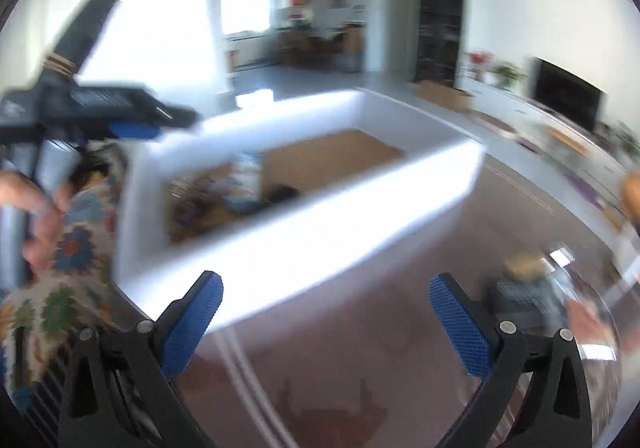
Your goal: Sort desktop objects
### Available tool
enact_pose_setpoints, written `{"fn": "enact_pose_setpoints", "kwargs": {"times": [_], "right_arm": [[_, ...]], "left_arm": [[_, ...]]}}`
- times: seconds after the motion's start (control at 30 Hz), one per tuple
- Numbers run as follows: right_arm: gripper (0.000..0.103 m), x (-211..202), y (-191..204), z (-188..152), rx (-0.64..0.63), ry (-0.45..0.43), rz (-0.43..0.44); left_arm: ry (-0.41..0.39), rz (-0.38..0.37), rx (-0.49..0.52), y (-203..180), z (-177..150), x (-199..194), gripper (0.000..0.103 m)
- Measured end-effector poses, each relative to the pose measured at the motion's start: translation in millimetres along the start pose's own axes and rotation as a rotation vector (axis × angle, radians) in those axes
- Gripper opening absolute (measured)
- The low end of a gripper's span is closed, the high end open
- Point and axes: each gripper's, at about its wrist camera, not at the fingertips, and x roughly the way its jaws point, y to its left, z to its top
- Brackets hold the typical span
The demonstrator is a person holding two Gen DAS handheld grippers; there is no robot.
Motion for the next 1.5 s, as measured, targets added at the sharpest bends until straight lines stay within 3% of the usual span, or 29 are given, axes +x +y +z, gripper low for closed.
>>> {"fn": "enact_pose_setpoints", "kwargs": {"times": [0.13, 0.2, 0.33, 0.47, 0.57, 0.73, 0.93, 1.13, 1.3, 1.4, 1.5], "right_arm": [[0.103, -13.2, -83.7, -74.3, 0.157, 0.125, -0.202], [0.103, -24.7, -117.4, -98.3, 0.228, 0.163, -0.268], [0.103, -41.7, -168.4, -127.4, 0.334, 0.215, -0.384], [0.103, -44.9, -179.2, -137.2, 0.396, 0.219, -0.4], [0.103, -40.7, -179.3, -140.0, 0.409, 0.223, -0.395], [0.103, -33.5, -180.7, -142.4, 0.455, 0.233, -0.357], [0.103, -27.6, -175.4, -143.9, 0.435, 0.246, -0.367], [0.103, -27.6, -175.5, -143.9, 0.434, 0.246, -0.366], [0.103, -27.7, -175.6, -143.9, 0.434, 0.246, -0.366], [0.103, -27.3, -175.3, -144.0, 0.434, 0.246, -0.366], [0.103, -27.8, -175.6, -143.9, 0.434, 0.246, -0.365]], "left_arm": [[0.038, -0.135, 0.124, -80.9, -23.1, 14.2, 0.094], [0.082, -0.181, 0.191, -119.0, -40.9, 29.6, 0.095], [0.185, -0.198, 0.288, -179.7, -90.5, 79.4, 0.095], [0.283, -0.194, 0.331, -218.6, -132.1, 128.0, 0.095], [0.259, -0.16, 0.398, -235.7, -151.7, 136.4, 0.095], [0.222, -0.096, 0.498, -236.7, -159.6, 139.6, 0.095], [0.229, -0.086, 0.436, -209.2, -155.0, 141.7, 0.095], [0.211, -0.064, 0.291, -180.7, -143.0, 141.7, 0.095], [0.202, -0.036, 0.295, -179.8, -146.1, 140.2, 0.095], [0.219, -0.027, 0.327, -184.8, -148.4, 144.2, 0.103], [0.226, -0.004, 0.352, -190.9, -149.2, 147.8, 0.103]]}}
